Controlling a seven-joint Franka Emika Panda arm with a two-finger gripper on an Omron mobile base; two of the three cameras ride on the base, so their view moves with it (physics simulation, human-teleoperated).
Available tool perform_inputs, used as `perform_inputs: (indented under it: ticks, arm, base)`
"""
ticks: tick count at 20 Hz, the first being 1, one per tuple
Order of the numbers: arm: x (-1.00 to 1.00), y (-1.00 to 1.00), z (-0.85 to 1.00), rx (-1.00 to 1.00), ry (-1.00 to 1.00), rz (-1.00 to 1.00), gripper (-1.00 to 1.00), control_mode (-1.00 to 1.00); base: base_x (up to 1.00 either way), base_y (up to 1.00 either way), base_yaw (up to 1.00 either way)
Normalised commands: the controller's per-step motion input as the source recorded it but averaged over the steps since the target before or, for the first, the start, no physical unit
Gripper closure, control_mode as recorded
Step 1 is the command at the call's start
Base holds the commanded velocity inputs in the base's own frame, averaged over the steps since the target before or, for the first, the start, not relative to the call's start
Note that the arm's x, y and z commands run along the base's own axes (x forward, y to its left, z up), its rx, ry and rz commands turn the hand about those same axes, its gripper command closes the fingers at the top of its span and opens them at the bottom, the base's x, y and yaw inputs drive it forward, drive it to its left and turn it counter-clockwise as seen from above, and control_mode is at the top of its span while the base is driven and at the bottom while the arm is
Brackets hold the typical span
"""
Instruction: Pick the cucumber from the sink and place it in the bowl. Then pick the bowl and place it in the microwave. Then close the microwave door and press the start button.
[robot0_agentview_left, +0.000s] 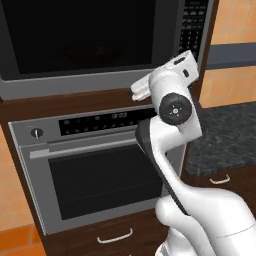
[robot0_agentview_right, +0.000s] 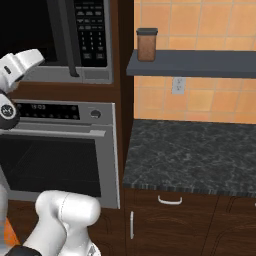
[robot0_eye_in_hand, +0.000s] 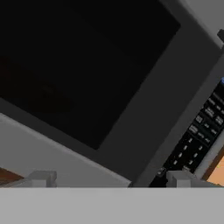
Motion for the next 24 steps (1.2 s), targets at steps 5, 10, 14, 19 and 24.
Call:
perform_inputs:
  ticks: [5,10,14,19,24]
  arm:
    - [-1.00,-1.00,-0.01,0.31,-0.15,0.10,-1.00,-1.00]
    - [-0.97,-0.84,0.07,0.84,-0.23,0.07,-1.00,-1.00]
    - [-0.42,-0.56,0.34,1.00,-0.03,0.13,-1.00,-1.00]
    - [-0.05,-0.17,0.13,1.00,0.06,0.17,-1.00,-1.00]
    - [0.40,0.16,-0.26,0.97,0.00,0.17,-1.00,-1.00]
  base:
    - [0.00,0.00,0.00]
    - [0.00,0.00,0.00]
    - [0.00,0.00,0.00]
    - [0.00,0.00,0.00]
    - [0.00,0.00,0.00]
